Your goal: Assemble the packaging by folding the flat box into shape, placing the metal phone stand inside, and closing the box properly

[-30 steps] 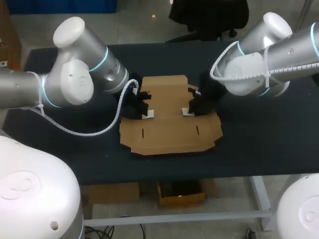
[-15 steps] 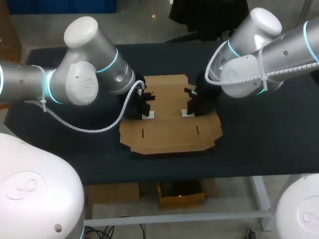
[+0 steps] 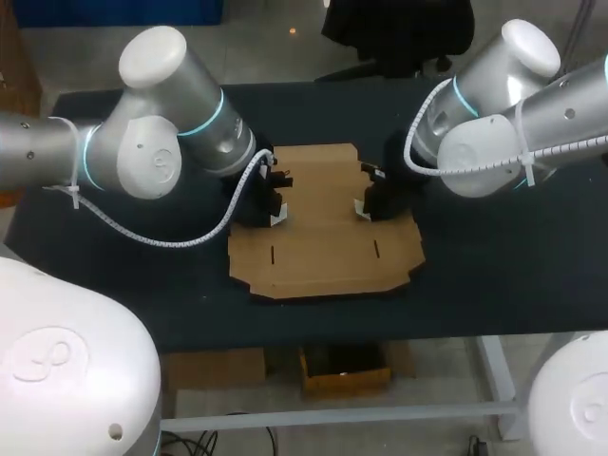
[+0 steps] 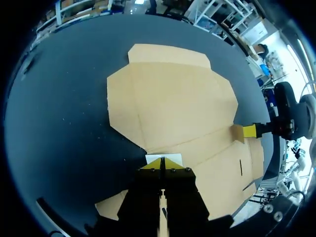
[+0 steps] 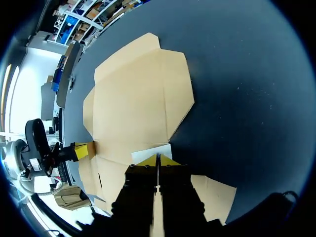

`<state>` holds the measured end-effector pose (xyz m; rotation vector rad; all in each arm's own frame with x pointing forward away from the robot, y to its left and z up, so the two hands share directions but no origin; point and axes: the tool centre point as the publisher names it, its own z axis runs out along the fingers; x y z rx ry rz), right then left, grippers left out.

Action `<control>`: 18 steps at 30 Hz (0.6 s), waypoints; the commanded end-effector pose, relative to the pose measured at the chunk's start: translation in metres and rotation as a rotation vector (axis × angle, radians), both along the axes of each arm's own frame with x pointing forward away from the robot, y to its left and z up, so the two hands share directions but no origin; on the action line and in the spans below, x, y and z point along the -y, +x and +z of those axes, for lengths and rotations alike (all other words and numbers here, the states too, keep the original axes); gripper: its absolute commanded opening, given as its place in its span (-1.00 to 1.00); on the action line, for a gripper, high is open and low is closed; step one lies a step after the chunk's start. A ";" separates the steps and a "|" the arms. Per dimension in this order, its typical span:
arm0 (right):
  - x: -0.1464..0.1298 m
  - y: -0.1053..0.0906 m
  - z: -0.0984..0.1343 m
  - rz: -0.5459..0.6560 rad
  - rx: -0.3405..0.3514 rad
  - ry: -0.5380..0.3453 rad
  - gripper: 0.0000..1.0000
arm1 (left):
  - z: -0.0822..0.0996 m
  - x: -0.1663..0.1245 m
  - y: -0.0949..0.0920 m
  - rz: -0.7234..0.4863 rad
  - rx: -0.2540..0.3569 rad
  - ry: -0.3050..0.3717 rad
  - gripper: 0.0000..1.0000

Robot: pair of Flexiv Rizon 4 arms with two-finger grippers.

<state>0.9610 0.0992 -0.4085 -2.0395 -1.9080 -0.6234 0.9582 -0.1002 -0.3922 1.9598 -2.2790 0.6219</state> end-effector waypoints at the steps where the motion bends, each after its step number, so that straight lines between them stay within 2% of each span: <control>1: 0.016 -0.006 0.008 -0.003 0.009 0.025 -1.00 | 0.009 -0.007 -0.002 0.004 0.000 0.005 -1.00; 18: 0.040 -0.003 0.015 -0.002 0.022 0.089 -1.00 | 0.025 -0.034 -0.002 0.054 0.002 0.020 -1.00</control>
